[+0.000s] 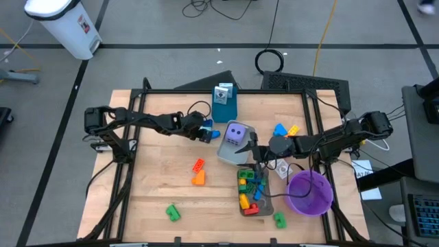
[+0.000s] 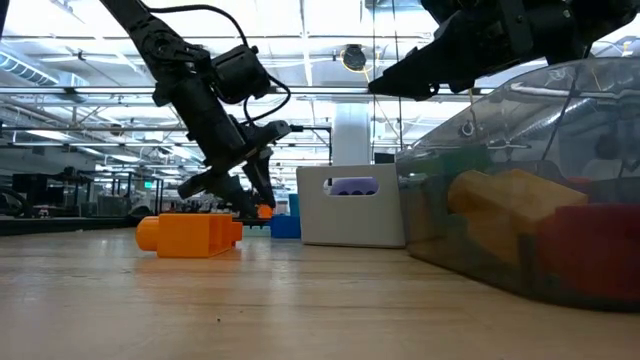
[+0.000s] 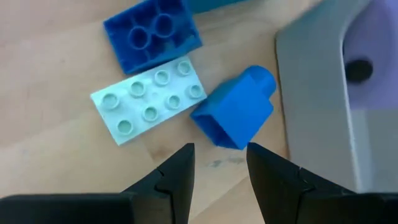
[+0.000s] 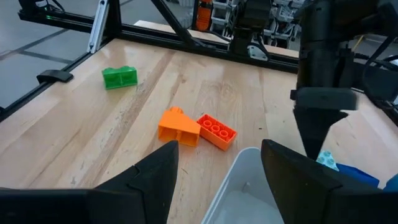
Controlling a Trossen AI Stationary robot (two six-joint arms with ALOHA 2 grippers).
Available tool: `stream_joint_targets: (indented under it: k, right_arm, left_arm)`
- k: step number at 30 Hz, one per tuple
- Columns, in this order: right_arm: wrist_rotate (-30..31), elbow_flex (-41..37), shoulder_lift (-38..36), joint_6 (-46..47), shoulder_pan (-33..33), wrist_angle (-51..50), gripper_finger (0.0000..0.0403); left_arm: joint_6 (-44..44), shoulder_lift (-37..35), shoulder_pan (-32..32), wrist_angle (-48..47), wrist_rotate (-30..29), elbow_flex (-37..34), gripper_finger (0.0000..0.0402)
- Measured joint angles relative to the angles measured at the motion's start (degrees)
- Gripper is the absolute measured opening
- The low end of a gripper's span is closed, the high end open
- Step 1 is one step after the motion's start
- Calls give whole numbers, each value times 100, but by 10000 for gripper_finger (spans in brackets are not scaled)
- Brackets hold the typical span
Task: Pick & Place Toys
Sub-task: Put the blue game piece into the black bin
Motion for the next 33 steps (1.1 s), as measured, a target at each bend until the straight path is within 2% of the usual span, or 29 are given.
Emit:
stream_joint_targets:
  k: [6,10,17,20,28,33]
  right_arm:
    - [0,0,0,-28,0,0,224]
    - [0,0,0,-30,0,0,224]
    - [0,0,0,-126,-2,4,224]
    - [0,0,0,-133,0,4,224]
    - [0,0,0,-134,-2,4,224]
    - [2,2,-2,-148,-2,2,224]
  left_arm:
    - [2316,0,-19,44,303,0,154]
    - [3410,0,-122,204,216,26,154]
    - [4089,0,-215,201,-620,276,155]
    - [4169,0,-193,224,-667,390,162]
    - [4224,37,-130,191,-718,482,251]
    - [4729,314,-147,294,-828,484,303]
